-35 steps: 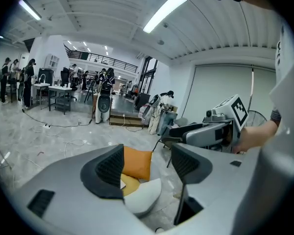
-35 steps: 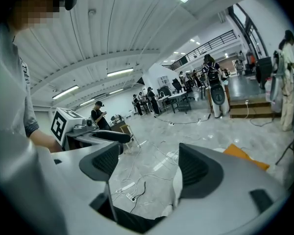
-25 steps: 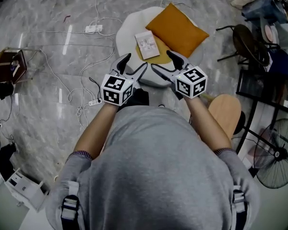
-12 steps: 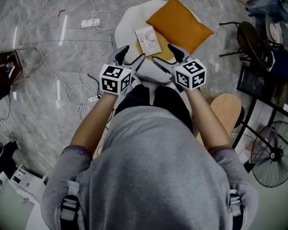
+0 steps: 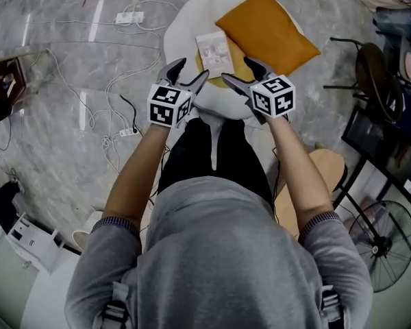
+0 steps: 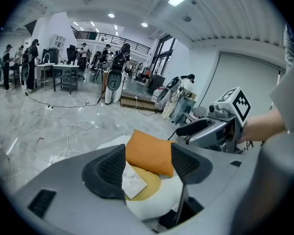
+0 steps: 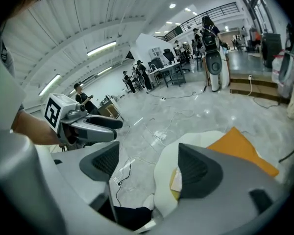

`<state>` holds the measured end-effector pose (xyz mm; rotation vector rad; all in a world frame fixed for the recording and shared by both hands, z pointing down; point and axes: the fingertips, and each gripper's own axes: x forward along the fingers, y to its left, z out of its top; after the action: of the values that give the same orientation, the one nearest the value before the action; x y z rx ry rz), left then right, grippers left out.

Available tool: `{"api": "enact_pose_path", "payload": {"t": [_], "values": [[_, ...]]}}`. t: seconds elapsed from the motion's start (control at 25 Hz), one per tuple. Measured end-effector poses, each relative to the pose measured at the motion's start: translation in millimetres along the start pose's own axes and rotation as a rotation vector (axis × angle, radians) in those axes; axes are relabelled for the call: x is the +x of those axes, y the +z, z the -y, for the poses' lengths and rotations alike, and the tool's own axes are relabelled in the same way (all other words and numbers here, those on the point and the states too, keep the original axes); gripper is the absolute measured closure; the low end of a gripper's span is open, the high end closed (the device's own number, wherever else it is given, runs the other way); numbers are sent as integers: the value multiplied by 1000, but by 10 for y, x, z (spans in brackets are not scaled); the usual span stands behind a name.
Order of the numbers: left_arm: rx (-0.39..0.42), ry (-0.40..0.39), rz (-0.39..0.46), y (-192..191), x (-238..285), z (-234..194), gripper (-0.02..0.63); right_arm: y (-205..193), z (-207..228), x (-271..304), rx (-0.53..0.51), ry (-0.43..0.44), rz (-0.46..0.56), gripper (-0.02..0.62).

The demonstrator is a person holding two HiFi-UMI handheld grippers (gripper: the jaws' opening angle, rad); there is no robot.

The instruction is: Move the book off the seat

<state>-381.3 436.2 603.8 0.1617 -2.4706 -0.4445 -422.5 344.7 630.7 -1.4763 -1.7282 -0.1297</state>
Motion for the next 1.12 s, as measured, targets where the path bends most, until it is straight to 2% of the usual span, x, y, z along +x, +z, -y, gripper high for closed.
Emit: {"api": "enact_pose_path", "payload": {"t": [0.16,0.4,0.56,0.92,1.12], "values": [[-43,41,-26,-306,389,-209,290,-362,418,331,20,4,-56,207],[-108,96,-71,-828,816,-574,290,-868,827,736,61,6,-129,210],[-123,104,-102,-1156,1073,-710,290,-1145,1090,913,81,3,-149,232],[-213,142,-155,-1905,1586,-1070,290,-1692,1652,1422,88,-23,-241,218],[-270,149,-225,-2487,1890,-1248,290,-2047,1905,1758,164,-35,-266,210]]}}
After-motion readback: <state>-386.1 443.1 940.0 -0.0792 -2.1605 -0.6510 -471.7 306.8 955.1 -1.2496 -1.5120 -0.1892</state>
